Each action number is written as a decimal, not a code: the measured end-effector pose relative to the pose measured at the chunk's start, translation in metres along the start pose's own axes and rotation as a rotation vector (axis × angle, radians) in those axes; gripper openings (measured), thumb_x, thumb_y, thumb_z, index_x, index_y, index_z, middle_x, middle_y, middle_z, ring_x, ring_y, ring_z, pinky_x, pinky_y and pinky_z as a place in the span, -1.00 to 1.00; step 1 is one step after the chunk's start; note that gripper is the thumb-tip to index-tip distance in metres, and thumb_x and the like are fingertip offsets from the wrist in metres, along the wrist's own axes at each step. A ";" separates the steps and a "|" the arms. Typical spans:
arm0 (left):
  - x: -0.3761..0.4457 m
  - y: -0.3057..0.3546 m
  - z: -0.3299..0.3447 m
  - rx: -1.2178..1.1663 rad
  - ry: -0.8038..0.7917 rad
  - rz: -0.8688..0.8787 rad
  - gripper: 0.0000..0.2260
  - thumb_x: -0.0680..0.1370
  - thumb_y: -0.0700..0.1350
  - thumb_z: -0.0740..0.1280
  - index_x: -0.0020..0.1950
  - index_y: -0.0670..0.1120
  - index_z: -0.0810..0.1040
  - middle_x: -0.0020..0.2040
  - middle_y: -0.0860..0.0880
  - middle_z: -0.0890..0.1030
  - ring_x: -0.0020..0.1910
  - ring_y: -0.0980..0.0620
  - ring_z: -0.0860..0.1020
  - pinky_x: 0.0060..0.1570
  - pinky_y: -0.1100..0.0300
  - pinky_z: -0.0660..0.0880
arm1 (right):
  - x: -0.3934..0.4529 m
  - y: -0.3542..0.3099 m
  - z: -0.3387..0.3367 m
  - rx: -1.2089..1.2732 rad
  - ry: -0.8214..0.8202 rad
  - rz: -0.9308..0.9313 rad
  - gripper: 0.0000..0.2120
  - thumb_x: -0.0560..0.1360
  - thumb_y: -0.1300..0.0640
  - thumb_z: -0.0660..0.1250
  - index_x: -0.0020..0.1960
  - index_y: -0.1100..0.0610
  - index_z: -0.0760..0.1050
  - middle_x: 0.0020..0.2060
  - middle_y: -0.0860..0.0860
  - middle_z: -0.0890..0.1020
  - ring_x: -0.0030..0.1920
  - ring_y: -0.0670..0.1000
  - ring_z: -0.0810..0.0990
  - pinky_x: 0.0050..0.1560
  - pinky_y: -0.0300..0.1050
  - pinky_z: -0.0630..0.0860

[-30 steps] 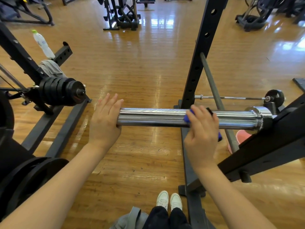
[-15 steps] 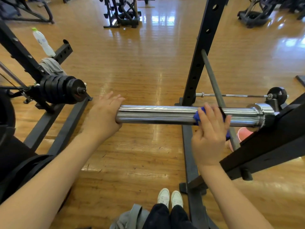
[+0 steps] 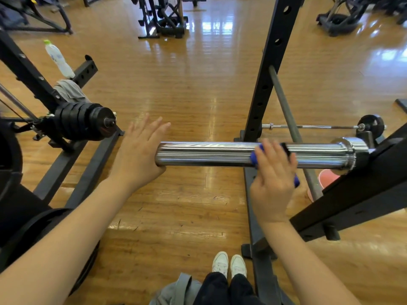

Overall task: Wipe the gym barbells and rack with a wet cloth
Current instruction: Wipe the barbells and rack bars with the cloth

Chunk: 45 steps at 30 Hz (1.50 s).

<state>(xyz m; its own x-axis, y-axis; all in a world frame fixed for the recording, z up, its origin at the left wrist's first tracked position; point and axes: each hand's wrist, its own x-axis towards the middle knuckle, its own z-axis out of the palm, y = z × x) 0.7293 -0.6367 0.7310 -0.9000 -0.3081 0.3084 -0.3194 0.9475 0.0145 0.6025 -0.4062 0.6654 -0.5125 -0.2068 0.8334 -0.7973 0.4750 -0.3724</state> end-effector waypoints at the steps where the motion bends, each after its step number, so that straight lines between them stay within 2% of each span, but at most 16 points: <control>1: -0.004 0.000 0.002 0.036 0.042 0.026 -0.18 0.22 -0.21 0.56 0.44 -0.14 0.31 0.43 -0.18 0.34 0.48 -0.21 0.14 0.41 -0.14 -0.01 | -0.001 -0.004 0.003 0.012 -0.021 -0.058 -0.63 0.47 0.43 0.19 0.24 0.24 0.48 0.21 0.15 0.53 0.30 0.14 0.42 0.40 0.17 0.18; 3: -0.015 0.005 0.007 0.108 0.131 0.088 -0.22 0.25 -0.25 0.54 0.41 -0.17 0.29 0.42 -0.23 0.34 0.46 -0.23 0.16 0.40 -0.20 0.02 | 0.003 -0.001 0.001 0.030 -0.081 -0.176 -0.65 0.52 0.39 0.18 0.27 0.19 0.42 0.24 0.11 0.50 0.30 0.13 0.43 0.40 0.14 0.21; 6: -0.027 0.011 0.016 0.160 0.221 0.084 -0.24 0.28 -0.28 0.53 0.41 -0.20 0.26 0.40 -0.25 0.36 0.43 -0.22 0.19 0.44 -0.13 -0.07 | 0.009 0.022 -0.015 -0.014 -0.183 -0.320 -0.70 0.61 0.32 0.09 0.29 0.16 0.40 0.26 0.10 0.47 0.32 0.11 0.41 0.41 0.08 0.22; 8: -0.028 0.011 0.020 0.167 0.218 0.043 -0.23 0.25 -0.27 0.56 0.38 -0.19 0.29 0.38 -0.25 0.39 0.42 -0.23 0.22 0.44 -0.12 -0.09 | 0.010 0.042 -0.031 -0.058 -0.162 -0.215 -0.66 0.57 0.36 0.12 0.29 0.19 0.44 0.25 0.15 0.50 0.33 0.12 0.40 0.43 0.08 0.20; 11: -0.024 0.007 0.025 0.163 0.259 0.049 -0.38 0.31 -0.30 0.51 0.31 -0.18 0.35 0.34 -0.24 0.44 0.39 -0.24 0.28 0.39 -0.18 0.09 | 0.014 0.065 -0.053 -0.110 -0.080 0.045 -0.65 0.51 0.38 0.13 0.26 0.27 0.47 0.26 0.19 0.49 0.35 0.14 0.37 0.46 0.04 0.15; 15: -0.022 0.005 0.033 0.121 0.361 0.048 -0.56 0.42 -0.31 0.39 0.27 -0.19 0.39 0.31 -0.26 0.47 0.37 -0.26 0.32 0.37 -0.19 0.16 | 0.016 0.058 -0.051 -0.104 -0.011 0.214 -0.67 0.53 0.34 0.13 0.25 0.30 0.48 0.26 0.20 0.50 0.36 0.12 0.37 0.48 -0.06 0.10; 18: -0.018 0.007 0.035 0.077 0.392 0.026 -0.61 0.40 -0.29 0.36 0.22 -0.23 0.45 0.21 -0.25 0.55 0.28 -0.28 0.43 0.33 -0.21 0.22 | 0.014 0.030 -0.031 -0.064 -0.028 0.180 -0.67 0.50 0.37 0.17 0.23 0.29 0.50 0.25 0.18 0.51 0.36 0.13 0.38 0.47 0.02 0.12; 22: -0.013 0.008 0.025 0.015 0.282 0.012 -0.49 0.23 -0.37 0.51 0.17 -0.27 0.54 0.17 -0.23 0.59 0.23 -0.27 0.49 0.29 -0.22 0.27 | 0.008 -0.013 -0.007 0.000 -0.147 0.009 -0.66 0.48 0.37 0.19 0.22 0.27 0.52 0.22 0.16 0.55 0.32 0.11 0.40 0.43 0.06 0.16; 26: -0.006 0.006 0.008 -0.041 0.080 0.006 -0.41 0.18 -0.34 0.53 0.21 -0.20 0.55 0.18 -0.16 0.59 0.26 -0.23 0.49 0.29 -0.16 0.27 | 0.011 -0.004 -0.017 -0.013 -0.258 -0.122 -0.66 0.51 0.32 0.16 0.25 0.23 0.51 0.24 0.14 0.53 0.33 0.10 0.41 0.41 0.06 0.23; 29: 0.003 0.007 -0.008 -0.087 -0.088 -0.018 -0.43 0.30 -0.24 0.46 0.30 -0.07 0.48 0.21 -0.02 0.57 0.30 -0.09 0.45 0.36 -0.07 0.21 | 0.016 0.012 -0.028 -0.048 -0.217 -0.025 -0.64 0.49 0.33 0.14 0.24 0.24 0.51 0.25 0.13 0.52 0.34 0.09 0.40 0.43 0.05 0.18; 31: 0.008 0.007 -0.013 -0.117 -0.133 -0.002 -0.49 0.33 -0.19 0.44 0.27 -0.01 0.49 0.12 0.02 0.60 0.17 -0.04 0.51 0.31 -0.02 0.24 | 0.019 0.001 -0.022 -0.071 -0.171 0.088 -0.62 0.47 0.33 0.12 0.22 0.26 0.52 0.23 0.15 0.54 0.32 0.13 0.42 0.42 0.07 0.16; 33: 0.009 0.008 -0.015 -0.117 -0.124 0.010 -0.51 0.32 -0.17 0.45 0.24 0.00 0.50 0.08 0.03 0.61 0.11 -0.03 0.52 0.28 -0.01 0.25 | 0.020 -0.018 -0.012 -0.092 -0.182 0.096 -0.61 0.45 0.33 0.11 0.21 0.26 0.54 0.21 0.16 0.56 0.30 0.15 0.46 0.40 0.10 0.19; 37: 0.002 0.004 -0.001 -0.030 -0.041 0.009 -0.30 0.25 -0.19 0.52 0.37 -0.09 0.42 0.35 -0.10 0.47 0.40 -0.15 0.34 0.38 -0.16 0.13 | 0.016 -0.023 -0.009 -0.071 -0.275 -0.115 -0.63 0.49 0.32 0.13 0.23 0.24 0.53 0.22 0.14 0.56 0.29 0.15 0.48 0.37 0.12 0.29; 39: -0.002 0.002 0.004 0.027 0.023 0.035 -0.17 0.20 -0.19 0.57 0.43 -0.10 0.33 0.42 -0.14 0.38 0.45 -0.18 0.23 0.37 -0.23 0.06 | 0.014 -0.010 -0.016 -0.049 -0.289 -0.188 -0.63 0.49 0.34 0.16 0.27 0.21 0.49 0.27 0.11 0.50 0.32 0.13 0.43 0.37 0.11 0.29; 42: -0.011 0.002 0.006 0.128 0.138 0.081 -0.04 0.15 -0.16 0.61 0.46 -0.10 0.20 0.45 -0.19 0.32 0.46 -0.18 0.17 0.38 -0.23 -0.02 | 0.013 0.004 -0.027 -0.061 -0.229 -0.119 -0.62 0.47 0.36 0.17 0.27 0.22 0.47 0.28 0.09 0.44 0.34 0.09 0.39 0.39 0.07 0.24; 45: -0.019 0.003 0.012 0.212 0.206 0.108 -0.04 0.13 -0.16 0.63 0.43 -0.14 0.22 0.39 -0.23 0.39 0.42 -0.22 0.27 0.38 -0.24 0.03 | 0.016 -0.009 -0.020 -0.091 -0.182 0.061 -0.61 0.45 0.35 0.13 0.23 0.25 0.52 0.24 0.15 0.53 0.31 0.14 0.43 0.40 0.04 0.18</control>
<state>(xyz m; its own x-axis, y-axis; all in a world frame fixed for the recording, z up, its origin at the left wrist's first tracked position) 0.7416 -0.6292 0.7139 -0.8598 -0.1627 0.4839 -0.2997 0.9282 -0.2204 0.6075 -0.3962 0.6906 -0.6149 -0.3221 0.7199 -0.7350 0.5650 -0.3749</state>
